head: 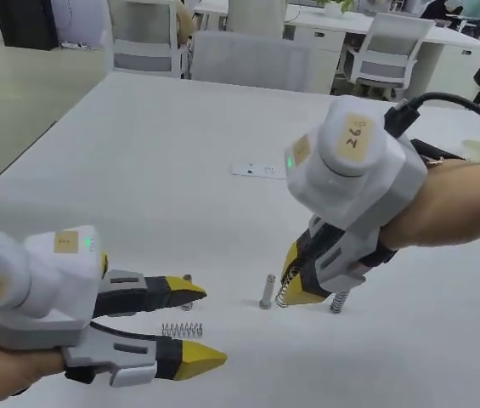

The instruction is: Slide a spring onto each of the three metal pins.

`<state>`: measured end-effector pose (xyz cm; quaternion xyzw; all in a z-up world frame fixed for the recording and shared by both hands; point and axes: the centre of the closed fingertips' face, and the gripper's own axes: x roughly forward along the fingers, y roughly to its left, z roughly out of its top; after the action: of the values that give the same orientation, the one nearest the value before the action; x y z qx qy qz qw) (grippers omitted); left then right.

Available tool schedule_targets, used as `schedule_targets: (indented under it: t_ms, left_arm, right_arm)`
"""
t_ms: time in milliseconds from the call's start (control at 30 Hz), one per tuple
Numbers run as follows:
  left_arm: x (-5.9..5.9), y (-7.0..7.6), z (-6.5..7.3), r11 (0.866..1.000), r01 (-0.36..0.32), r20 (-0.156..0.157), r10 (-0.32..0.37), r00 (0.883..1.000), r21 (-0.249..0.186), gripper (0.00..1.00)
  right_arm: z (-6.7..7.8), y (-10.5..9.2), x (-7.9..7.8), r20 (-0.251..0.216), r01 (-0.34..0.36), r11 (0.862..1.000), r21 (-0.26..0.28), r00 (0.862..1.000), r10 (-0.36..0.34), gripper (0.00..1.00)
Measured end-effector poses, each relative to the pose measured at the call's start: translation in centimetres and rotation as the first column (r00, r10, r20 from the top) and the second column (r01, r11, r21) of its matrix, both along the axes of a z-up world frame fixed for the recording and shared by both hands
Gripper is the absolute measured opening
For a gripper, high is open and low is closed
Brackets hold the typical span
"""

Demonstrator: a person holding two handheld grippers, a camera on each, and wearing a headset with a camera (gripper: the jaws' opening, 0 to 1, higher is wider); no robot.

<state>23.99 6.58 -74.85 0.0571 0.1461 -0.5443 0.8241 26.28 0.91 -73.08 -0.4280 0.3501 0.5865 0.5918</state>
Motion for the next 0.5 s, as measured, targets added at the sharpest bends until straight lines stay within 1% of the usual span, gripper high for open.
schedule_targets:
  t_ms: [200, 267, 333, 500]
  left_arm:
    - [0.3, 1.5, -0.1, 0.999, -0.054, -0.003, 0.054, 0.999, -0.004, 0.42]
    - [0.3, 2.0, -0.4, 0.997, -0.073, 0.0, 0.073, 0.997, 0.006, 0.43]
    - [0.2, 2.6, -0.7, 0.996, -0.089, -0.006, 0.089, 0.996, 0.011, 0.44]
    - [0.3, 3.6, -0.9, 0.992, -0.126, -0.006, 0.126, 0.992, 0.011, 0.45]
  right_arm:
    - [-0.2, -0.3, 1.0, 0.01, 0.013, 1.0, -0.007, 1.0, -0.013, 0.09]
    - [-0.2, -0.5, 1.4, 0.01, 0.021, 1.0, -0.006, 1.0, -0.021, 0.09]
    - [-0.3, -0.7, 1.8, 0.011, 0.029, 1.0, -0.007, 1.0, -0.029, 0.09]
    - [-0.6, -1.3, 3.3, 0.026, 0.052, 0.998, -0.018, 0.998, -0.051, 0.09]
